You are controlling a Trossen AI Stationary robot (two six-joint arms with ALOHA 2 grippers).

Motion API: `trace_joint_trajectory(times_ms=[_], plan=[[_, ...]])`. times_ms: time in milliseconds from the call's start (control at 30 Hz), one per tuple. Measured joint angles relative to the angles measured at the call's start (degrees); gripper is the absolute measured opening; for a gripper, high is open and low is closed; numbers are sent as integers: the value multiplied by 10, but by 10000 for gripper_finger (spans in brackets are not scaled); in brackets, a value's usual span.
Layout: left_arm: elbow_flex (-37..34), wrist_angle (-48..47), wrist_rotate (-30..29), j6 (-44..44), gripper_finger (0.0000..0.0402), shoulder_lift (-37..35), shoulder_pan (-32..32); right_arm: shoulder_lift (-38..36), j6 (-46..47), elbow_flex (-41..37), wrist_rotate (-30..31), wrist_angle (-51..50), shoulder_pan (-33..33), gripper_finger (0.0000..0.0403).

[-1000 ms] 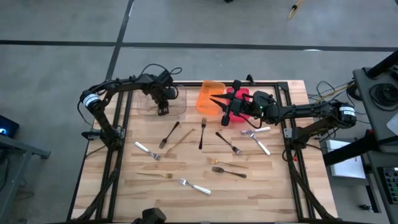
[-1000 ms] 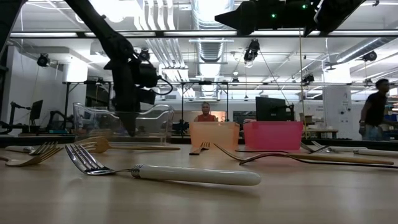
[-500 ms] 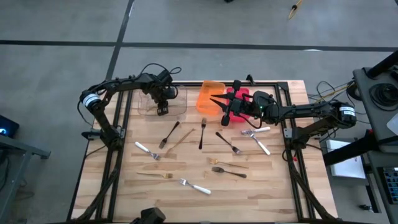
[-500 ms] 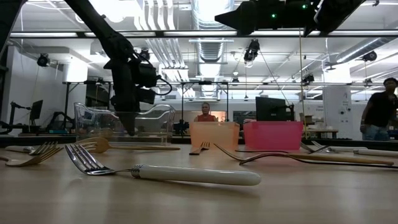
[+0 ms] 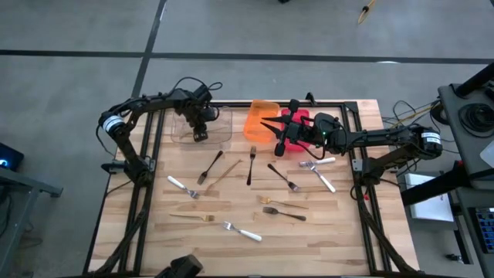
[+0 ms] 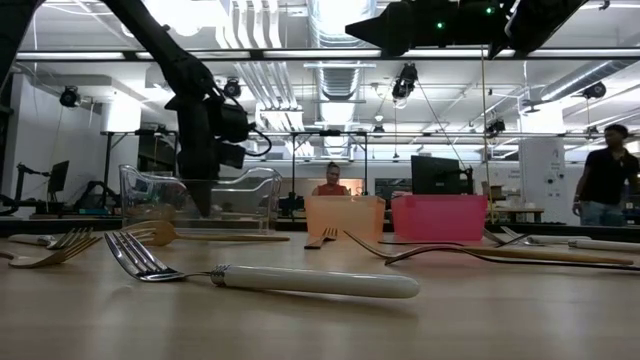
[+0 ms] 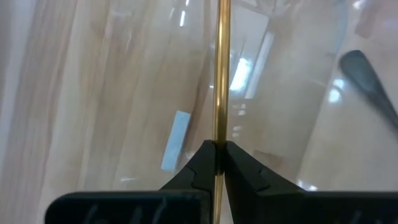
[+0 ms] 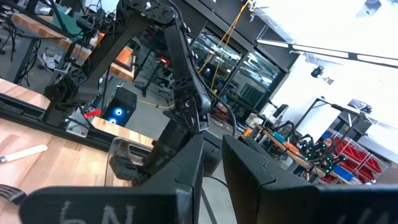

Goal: Sort silverware by color (type)
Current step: Put the gold fork into the transparent bin

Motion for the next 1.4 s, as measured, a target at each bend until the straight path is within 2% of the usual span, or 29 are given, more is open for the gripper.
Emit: trace_joint_trajectory(times_ms=[133,300,433,600,667,900,1067,1400], plan=[[30,-44,2,0,4,-1,1,0,0,0,0,0,0,52],[71,-104,42,-5,4,-1,20,0,2,0,0,0,0,52],[96,-130,50,-2,4,-1,39,0,2,0,0,0,0,52],[106,-138,146,24,4,0,70,0,2,0,0,0,0,52],[105,-143,162,23,4,1,78,0,2,0,0,0,0,52],[105,-155,160,-20,4,36,80,0,1,0,0,0,0,52],[105,-154,123,-35,5,55,79,0,0,0,0,0,0,52],[104,-149,118,-45,31,61,79,0,0,0,0,-2,0,52]])
